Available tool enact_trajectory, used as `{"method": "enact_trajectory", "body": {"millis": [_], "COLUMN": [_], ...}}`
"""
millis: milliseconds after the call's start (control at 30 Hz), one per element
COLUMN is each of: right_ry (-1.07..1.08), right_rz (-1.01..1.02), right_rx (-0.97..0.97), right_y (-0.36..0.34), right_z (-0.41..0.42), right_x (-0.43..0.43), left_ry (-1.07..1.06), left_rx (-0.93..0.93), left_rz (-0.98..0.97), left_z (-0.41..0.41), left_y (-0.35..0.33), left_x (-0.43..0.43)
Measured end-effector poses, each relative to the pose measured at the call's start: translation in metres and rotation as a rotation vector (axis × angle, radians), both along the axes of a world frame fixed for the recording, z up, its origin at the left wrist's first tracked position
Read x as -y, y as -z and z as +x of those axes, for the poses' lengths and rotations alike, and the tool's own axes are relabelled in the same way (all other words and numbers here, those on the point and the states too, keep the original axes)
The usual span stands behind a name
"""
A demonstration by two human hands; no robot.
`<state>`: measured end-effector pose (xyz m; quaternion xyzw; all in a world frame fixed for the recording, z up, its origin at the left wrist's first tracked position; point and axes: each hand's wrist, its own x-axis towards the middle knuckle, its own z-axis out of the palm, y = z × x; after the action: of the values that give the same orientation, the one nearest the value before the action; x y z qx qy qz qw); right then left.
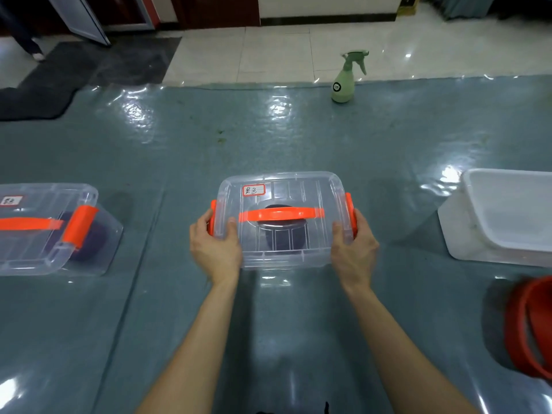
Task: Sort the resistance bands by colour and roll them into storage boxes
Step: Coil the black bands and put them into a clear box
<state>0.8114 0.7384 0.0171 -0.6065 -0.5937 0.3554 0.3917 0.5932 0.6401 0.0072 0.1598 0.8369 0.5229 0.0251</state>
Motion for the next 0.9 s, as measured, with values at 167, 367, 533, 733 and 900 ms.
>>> {"method": "enact_trajectory", "body": {"millis": [167, 367, 533, 733, 900], "right_ry": [-0.085, -0.131, -0.157, -0.256, -0.480], "right_rz": [0.168, 0.192, 0.145, 0.092, 0.147], "right_rx": [0.145, 0.223, 0.277, 0.496, 0.742], "right_y": [-0.003, -0.008, -0.015, -0.034, -0.049], "right_z": [0.002, 0.005, 0.006, 0.009, 0.045], "right_x": [0.002, 0.010, 0.012, 0.014, 0.013], "left_ry": [0.052, 0.090, 0.085, 0.134, 0.339], "left_rx": [-0.083, -0.103, -0.099, -0.198, -0.495], "left_rz": [0.030, 0.021, -0.004, -0.163, -0.497], "left_z": [0.001, 0.003, 0.001, 0.004, 0.020], "left_y": [-0.001, -0.004, -0.004, -0.011, -0.029], "left_x": [0.001, 0.005, 0.000, 0.003, 0.010]}}
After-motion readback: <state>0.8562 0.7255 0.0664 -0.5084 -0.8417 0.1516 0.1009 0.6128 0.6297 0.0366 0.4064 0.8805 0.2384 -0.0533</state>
